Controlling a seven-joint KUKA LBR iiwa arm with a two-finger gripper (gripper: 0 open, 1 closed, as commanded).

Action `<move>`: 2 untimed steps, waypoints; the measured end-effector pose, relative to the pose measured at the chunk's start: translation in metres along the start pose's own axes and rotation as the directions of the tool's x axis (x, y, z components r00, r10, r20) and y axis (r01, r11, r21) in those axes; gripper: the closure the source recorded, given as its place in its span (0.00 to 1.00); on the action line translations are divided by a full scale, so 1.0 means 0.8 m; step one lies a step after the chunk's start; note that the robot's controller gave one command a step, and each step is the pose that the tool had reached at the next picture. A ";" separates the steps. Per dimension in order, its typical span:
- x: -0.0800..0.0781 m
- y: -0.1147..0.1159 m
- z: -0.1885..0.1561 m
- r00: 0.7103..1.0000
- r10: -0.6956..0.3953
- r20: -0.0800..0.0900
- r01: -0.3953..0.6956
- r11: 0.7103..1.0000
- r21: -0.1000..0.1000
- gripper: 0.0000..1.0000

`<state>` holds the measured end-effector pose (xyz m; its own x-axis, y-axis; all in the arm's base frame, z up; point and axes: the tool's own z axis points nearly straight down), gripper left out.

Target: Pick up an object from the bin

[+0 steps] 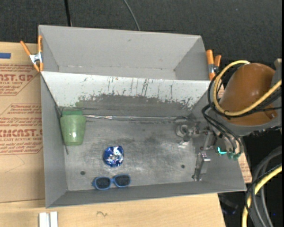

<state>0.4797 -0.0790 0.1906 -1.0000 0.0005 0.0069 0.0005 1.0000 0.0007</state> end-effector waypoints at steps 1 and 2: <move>-0.035 0.078 0.121 0.994 -0.113 0.002 0.113 0.994 -0.002 0.00; -0.028 0.169 0.042 0.983 -0.181 0.013 0.181 0.983 -0.002 0.00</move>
Offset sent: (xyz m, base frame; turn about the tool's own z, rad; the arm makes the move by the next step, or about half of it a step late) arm 0.0282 0.0589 -0.0920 -0.1078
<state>0.5019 0.0559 0.1568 -0.9835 -0.1809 -0.0065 -0.1809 0.9835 0.0036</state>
